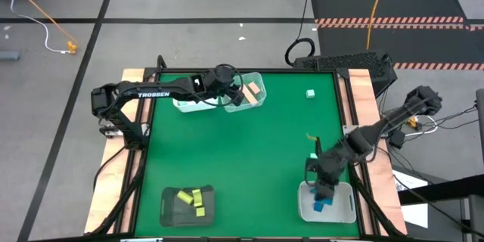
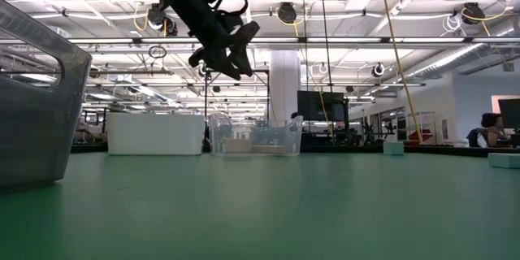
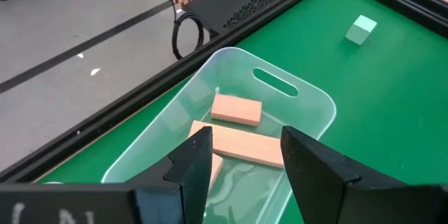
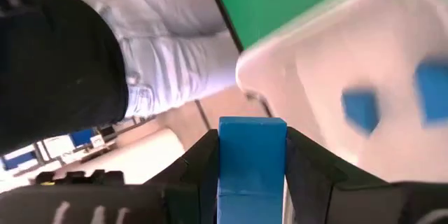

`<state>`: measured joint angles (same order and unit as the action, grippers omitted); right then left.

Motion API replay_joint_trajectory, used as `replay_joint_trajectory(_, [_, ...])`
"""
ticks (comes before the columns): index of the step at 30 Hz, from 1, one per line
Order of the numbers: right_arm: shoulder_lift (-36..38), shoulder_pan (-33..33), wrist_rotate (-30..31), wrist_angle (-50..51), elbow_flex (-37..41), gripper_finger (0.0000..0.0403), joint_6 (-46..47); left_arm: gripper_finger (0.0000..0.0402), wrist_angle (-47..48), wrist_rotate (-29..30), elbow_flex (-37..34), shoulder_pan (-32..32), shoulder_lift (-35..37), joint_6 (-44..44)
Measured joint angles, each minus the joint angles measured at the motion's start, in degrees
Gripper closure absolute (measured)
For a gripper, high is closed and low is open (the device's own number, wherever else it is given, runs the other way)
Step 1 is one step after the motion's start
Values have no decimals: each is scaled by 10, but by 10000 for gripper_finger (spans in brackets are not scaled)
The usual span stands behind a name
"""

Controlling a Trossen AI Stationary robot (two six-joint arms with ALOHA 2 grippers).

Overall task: Sort & place blocks by color
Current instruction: Put the blue block into the gray bin

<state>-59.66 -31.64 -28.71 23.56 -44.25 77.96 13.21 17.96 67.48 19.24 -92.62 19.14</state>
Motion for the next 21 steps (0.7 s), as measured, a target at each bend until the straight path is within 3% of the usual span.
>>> replay_joint_trajectory(8, [-21, -34, 1, 9, 0, 282, 77, 231, 0, 0, 0, 23, 0, -5])
replay_joint_trajectory(21, [-25, -33, 2, 66, 0, 191, 113, 231, 0, -1, 0, 46, 0, -10])
